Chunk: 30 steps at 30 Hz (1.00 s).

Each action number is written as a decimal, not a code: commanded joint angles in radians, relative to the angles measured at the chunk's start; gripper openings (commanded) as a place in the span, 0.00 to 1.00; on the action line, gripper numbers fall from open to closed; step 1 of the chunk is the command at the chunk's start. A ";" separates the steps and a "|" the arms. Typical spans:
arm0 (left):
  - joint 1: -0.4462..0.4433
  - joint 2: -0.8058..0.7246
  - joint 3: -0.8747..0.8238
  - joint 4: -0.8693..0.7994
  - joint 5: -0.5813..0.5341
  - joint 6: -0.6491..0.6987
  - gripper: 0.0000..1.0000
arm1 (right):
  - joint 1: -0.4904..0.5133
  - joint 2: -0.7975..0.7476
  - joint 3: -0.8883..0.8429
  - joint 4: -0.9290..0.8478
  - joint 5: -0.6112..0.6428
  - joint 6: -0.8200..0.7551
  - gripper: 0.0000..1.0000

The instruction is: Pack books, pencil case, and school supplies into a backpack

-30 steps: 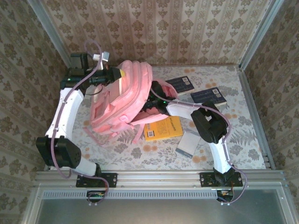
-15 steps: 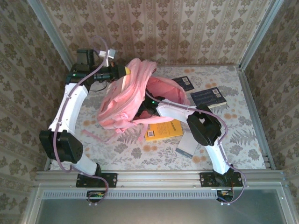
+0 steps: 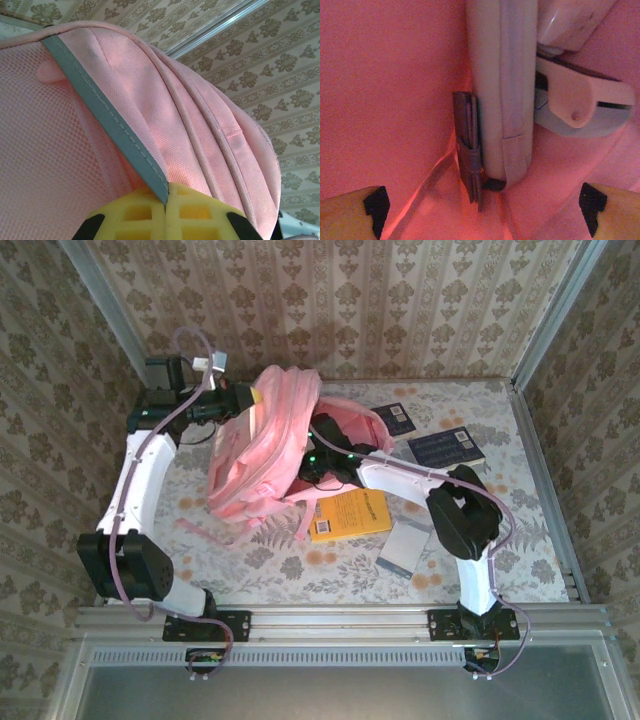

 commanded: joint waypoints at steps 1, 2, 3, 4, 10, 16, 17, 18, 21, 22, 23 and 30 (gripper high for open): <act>0.022 -0.057 -0.007 0.112 0.005 -0.013 0.00 | -0.033 -0.091 -0.062 0.093 -0.015 -0.008 1.00; 0.025 -0.060 -0.013 0.115 0.005 -0.015 0.00 | -0.043 -0.098 -0.079 0.099 -0.023 -0.003 1.00; 0.025 -0.061 -0.017 0.117 0.002 -0.015 0.00 | -0.052 -0.107 -0.087 0.094 -0.023 -0.002 1.00; 0.029 -0.066 -0.021 0.117 -0.001 -0.013 0.00 | -0.061 -0.118 -0.096 0.085 -0.018 -0.006 1.00; 0.037 -0.075 -0.025 0.046 -0.091 0.020 0.00 | -0.083 -0.218 -0.121 -0.046 0.091 -0.103 1.00; 0.037 -0.095 -0.074 0.054 -0.152 0.008 0.00 | -0.095 -0.267 -0.111 -0.208 0.212 -0.159 0.99; 0.038 -0.101 -0.083 0.059 -0.166 0.004 0.00 | -0.100 -0.281 -0.119 -0.224 0.240 -0.164 0.99; 0.037 -0.105 -0.095 0.068 -0.179 -0.001 0.00 | -0.106 -0.297 -0.130 -0.238 0.264 -0.168 0.99; 0.035 -0.113 -0.124 0.088 -0.235 -0.012 0.00 | -0.125 -0.338 -0.139 -0.303 0.307 -0.192 0.98; 0.033 -0.114 -0.129 0.089 -0.258 -0.014 0.00 | -0.130 -0.350 -0.140 -0.323 0.323 -0.199 0.98; 0.033 -0.113 -0.134 0.094 -0.284 -0.017 0.00 | -0.134 -0.367 -0.143 -0.347 0.345 -0.210 0.98; 0.020 -0.124 -0.171 0.131 -0.457 -0.001 0.00 | -0.175 -0.473 -0.177 -0.482 0.413 -0.286 0.97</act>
